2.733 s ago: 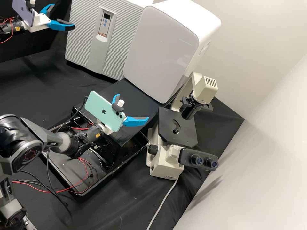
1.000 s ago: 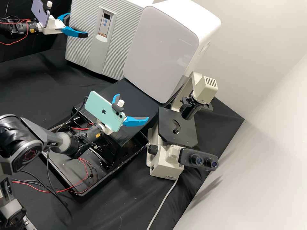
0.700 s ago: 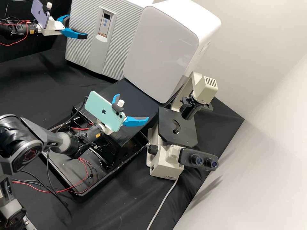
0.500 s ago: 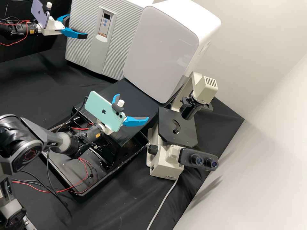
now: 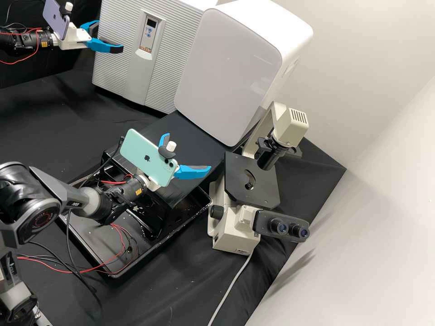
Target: Open the incubator door
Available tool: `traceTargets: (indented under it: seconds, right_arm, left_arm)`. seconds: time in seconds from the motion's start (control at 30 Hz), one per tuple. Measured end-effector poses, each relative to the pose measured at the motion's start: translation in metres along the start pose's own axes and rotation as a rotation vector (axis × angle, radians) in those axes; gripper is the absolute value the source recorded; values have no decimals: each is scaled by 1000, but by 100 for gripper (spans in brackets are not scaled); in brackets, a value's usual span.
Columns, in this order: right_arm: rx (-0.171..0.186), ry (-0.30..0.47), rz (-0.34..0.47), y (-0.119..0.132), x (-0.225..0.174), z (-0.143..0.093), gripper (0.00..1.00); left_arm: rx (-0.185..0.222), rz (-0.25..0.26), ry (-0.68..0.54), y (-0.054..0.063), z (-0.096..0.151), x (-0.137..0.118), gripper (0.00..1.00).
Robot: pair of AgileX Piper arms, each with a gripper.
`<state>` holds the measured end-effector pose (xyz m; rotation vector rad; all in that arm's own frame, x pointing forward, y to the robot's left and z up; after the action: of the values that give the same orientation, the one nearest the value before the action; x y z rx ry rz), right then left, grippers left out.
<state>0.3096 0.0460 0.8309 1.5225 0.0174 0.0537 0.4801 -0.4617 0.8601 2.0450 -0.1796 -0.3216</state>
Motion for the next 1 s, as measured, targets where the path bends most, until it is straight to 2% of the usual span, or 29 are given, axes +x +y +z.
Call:
traceTargets:
  seconds: [0.27,0.6,0.77,1.0]
  right_arm:
    - [0,0,0,0,0,0,100]
    - [0,0,0,0,0,0,100]
    - [0,0,0,0,0,0,100]
    - [0,0,0,0,0,0,100]
  left_arm:
    - [-18,3,12,-1,-1,-1,0]
    - [-52,20,43,2,-3,-2,0]
    - [-55,14,54,4,-2,-5,0]
    - [-94,6,81,5,7,-12,0]
